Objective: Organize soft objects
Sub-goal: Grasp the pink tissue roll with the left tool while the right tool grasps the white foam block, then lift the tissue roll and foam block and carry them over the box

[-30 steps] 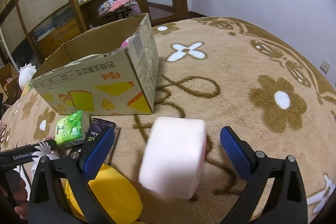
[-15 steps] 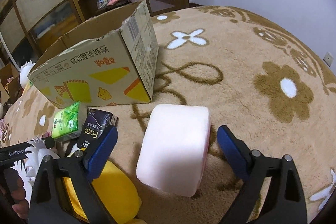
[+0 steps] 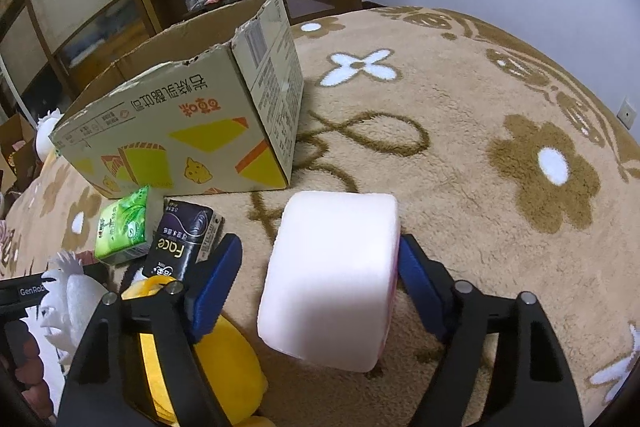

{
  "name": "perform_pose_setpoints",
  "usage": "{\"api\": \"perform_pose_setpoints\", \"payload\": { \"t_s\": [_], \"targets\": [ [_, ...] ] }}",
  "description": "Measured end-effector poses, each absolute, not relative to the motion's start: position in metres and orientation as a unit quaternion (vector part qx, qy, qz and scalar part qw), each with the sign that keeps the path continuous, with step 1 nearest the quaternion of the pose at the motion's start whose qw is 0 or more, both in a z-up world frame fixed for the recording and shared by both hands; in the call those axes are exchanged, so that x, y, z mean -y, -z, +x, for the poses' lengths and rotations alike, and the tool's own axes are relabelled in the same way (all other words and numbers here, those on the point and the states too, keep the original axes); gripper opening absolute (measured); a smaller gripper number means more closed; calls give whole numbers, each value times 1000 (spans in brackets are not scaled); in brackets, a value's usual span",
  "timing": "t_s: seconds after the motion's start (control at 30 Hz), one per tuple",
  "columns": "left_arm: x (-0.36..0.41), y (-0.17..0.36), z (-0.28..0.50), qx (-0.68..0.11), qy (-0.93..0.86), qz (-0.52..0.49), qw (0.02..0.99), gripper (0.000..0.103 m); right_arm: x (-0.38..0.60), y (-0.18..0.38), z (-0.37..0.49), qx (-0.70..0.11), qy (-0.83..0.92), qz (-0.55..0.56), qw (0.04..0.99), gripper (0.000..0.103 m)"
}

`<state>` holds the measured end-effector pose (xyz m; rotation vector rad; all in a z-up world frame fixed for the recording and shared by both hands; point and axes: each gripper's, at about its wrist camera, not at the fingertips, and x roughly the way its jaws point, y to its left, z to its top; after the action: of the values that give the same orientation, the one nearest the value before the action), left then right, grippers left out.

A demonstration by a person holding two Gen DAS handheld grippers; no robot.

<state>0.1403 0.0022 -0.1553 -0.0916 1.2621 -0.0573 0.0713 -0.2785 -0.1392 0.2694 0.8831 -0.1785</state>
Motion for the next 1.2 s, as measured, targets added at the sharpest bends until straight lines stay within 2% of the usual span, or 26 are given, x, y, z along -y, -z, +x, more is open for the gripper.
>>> {"api": "perform_pose_setpoints", "payload": {
  "t_s": [0.03, 0.13, 0.3, 0.5, 1.2],
  "targets": [
    [-1, 156, 141, -591, 31, -45, 805, 56, 279, 139, 71, -426, 86, 130, 891, 78],
    [3, 157, 140, -592, 35, -38, 804, 49, 279, 140, 72, -431, 90, 126, 889, 67],
    [5, 154, 138, -584, 36, -35, 810, 46, 286, 138, 71, -429, 102, 139, 887, 49],
    [12, 140, 136, -555, 40, -19, 830, 44, 282, 133, 72, -422, 88, 138, 892, 40],
    [18, 104, 129, -491, 56, -13, 870, 43, 278, 99, 71, -367, 67, 134, 918, 36]
  ]
}}
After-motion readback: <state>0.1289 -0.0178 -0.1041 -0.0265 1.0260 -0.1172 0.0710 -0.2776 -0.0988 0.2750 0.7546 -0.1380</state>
